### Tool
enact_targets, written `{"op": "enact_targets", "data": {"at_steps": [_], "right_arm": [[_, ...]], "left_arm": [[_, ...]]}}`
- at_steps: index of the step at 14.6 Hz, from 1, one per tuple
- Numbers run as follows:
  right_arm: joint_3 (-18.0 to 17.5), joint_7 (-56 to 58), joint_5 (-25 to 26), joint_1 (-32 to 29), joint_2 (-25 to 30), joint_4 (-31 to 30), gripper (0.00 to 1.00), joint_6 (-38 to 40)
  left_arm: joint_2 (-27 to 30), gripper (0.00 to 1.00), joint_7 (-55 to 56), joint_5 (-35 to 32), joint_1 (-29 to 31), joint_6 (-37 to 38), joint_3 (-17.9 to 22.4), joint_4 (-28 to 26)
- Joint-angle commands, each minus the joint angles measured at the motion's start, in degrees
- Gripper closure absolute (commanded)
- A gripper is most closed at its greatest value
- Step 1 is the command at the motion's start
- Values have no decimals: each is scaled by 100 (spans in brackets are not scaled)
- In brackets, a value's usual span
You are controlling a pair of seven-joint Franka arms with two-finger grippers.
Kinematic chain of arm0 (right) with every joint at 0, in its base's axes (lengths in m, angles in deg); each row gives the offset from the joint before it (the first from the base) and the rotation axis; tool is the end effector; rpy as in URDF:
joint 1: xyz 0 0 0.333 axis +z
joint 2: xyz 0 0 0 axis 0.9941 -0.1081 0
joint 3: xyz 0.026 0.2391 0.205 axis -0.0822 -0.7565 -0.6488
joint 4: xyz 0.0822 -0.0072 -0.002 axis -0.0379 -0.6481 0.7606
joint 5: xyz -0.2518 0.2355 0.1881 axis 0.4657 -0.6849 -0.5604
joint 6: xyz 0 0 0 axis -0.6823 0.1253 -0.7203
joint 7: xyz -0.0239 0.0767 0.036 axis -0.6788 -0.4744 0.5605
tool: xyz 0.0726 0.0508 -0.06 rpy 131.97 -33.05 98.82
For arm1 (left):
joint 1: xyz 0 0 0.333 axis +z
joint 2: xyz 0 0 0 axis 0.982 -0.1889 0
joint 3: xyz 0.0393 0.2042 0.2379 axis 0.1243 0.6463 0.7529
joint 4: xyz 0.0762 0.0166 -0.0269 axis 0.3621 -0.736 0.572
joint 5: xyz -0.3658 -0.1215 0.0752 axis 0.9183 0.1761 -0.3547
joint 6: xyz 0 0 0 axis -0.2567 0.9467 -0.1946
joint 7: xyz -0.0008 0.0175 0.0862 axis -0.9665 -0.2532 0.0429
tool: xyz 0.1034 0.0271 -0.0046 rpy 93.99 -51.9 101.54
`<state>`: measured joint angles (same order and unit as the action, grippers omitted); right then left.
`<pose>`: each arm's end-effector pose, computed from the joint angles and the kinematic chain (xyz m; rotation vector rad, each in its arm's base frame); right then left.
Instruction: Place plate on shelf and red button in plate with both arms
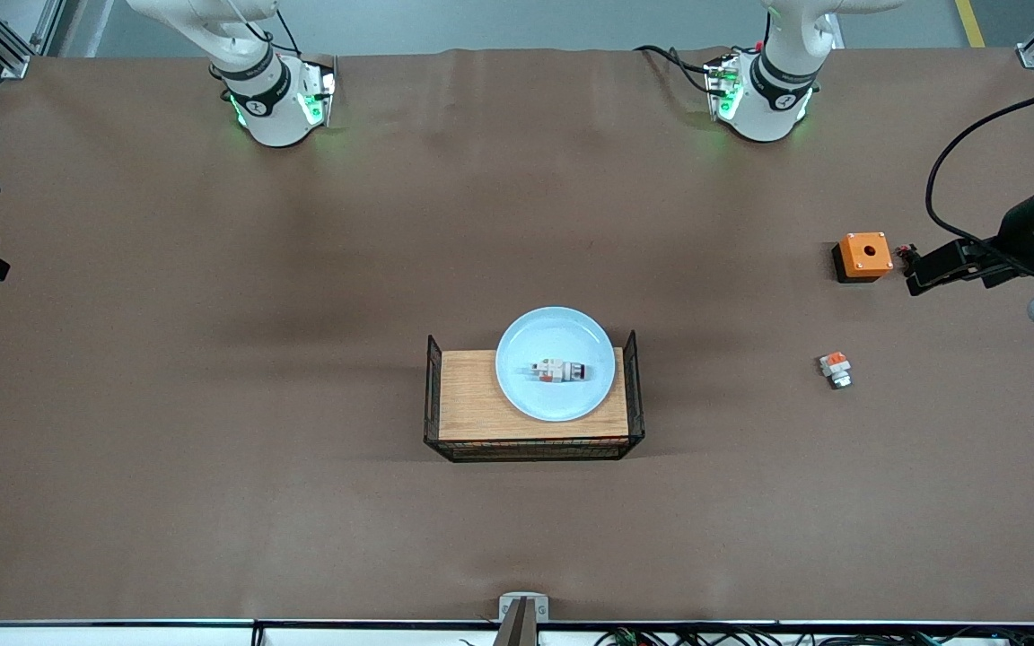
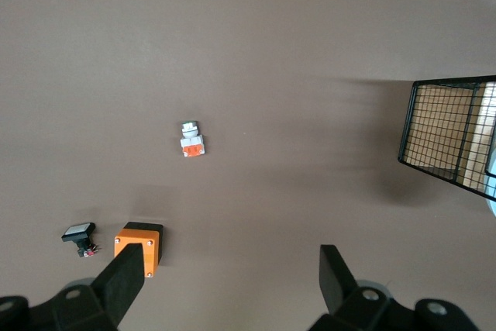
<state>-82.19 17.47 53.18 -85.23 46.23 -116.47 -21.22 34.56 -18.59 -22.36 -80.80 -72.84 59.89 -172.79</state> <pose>0.5747 -0.0730 0.6476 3.1137 -0.0408 0.1647 0.5915 -0.0281 0.6019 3.0782 0.1655 -0.0109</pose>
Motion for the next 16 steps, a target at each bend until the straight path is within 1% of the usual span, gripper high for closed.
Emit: {"op": "enact_targets", "data": {"at_steps": [1,4,8,9,11,16], "right_arm": [[-86,-23,7,-120,-11,47,0,1],[-86,-23,7,-111,-45,47,0,-8],[-86,-23,7,-129,-55,47,0,-8],[-86,-23,7,-120,-63,47,0,-8],[-86,-23,16,-120,-63,47,0,-8],[-86,-23,25,-103,-55,47,0,-8]], "left_arm": [[220,1,-47,-79,2,4,-6,-120],[247,0,-30,-88,2,4,-23,-111],[440,0,-30,-88,-15,13,-50,-67],[440,0,-30,-123,-15,13,-59,-67],[431,0,-74,-403,-42,56,-59,3],[405,0,-118,-343,-33,496,-67,56]]}}
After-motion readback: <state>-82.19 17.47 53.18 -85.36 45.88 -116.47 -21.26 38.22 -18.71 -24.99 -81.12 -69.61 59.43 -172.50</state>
